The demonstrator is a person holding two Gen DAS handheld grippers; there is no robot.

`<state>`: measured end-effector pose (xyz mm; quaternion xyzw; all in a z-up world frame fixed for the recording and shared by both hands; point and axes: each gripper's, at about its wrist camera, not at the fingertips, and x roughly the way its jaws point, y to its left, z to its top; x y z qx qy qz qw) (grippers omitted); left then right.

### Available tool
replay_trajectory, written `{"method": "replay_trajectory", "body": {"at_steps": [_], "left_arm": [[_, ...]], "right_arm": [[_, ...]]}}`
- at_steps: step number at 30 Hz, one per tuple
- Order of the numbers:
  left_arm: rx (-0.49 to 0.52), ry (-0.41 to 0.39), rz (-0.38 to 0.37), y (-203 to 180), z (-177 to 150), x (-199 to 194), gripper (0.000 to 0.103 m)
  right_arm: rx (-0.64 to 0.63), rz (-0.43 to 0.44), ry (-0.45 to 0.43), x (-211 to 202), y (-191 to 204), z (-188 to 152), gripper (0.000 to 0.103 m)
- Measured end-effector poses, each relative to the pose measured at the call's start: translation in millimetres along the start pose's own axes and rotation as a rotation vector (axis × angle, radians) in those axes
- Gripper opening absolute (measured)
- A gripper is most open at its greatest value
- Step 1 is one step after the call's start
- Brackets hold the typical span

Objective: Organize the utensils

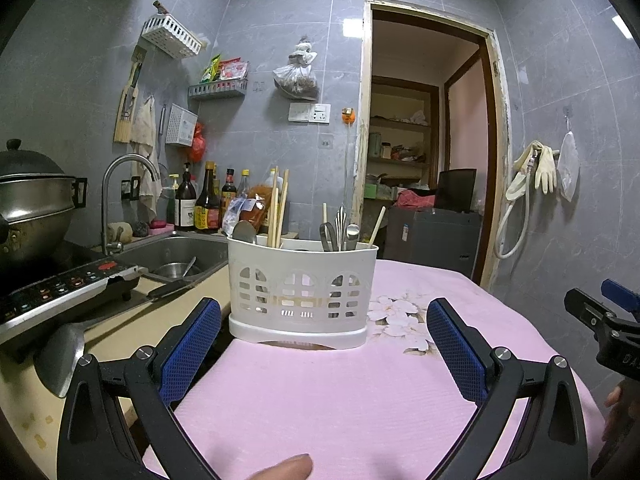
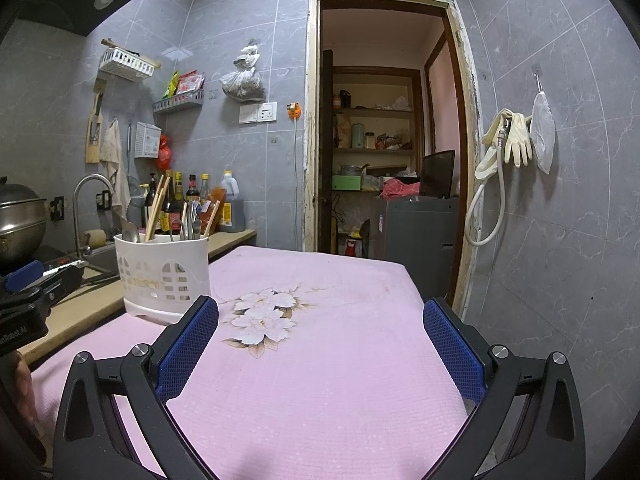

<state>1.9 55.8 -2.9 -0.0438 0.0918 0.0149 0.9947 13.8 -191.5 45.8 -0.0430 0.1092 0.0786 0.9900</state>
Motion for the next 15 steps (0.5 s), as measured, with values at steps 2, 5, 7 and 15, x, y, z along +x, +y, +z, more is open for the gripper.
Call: {"method": "replay_trajectory", "body": {"at_steps": [2, 5, 7, 15], "left_arm": [[0.002, 0.001, 0.003, 0.1, 0.6, 0.2, 0.101], [0.005, 0.000, 0.008, -0.8, -0.6, 0.0, 0.101], [0.004, 0.002, 0.012, -1.9, -1.6, -0.1, 0.101], [0.011, 0.002, 0.021, -1.1, -0.9, 0.5, 0.101]], "right_arm": [[0.000, 0.000, 0.000, 0.2, -0.5, -0.1, 0.103], [0.000, 0.001, 0.001, 0.2, -0.3, -0.1, 0.103], [0.001, 0.001, 0.001, -0.2, 0.3, -0.1, 0.103], [0.000, 0.001, 0.001, -0.6, 1.5, -0.4, 0.103]]}}
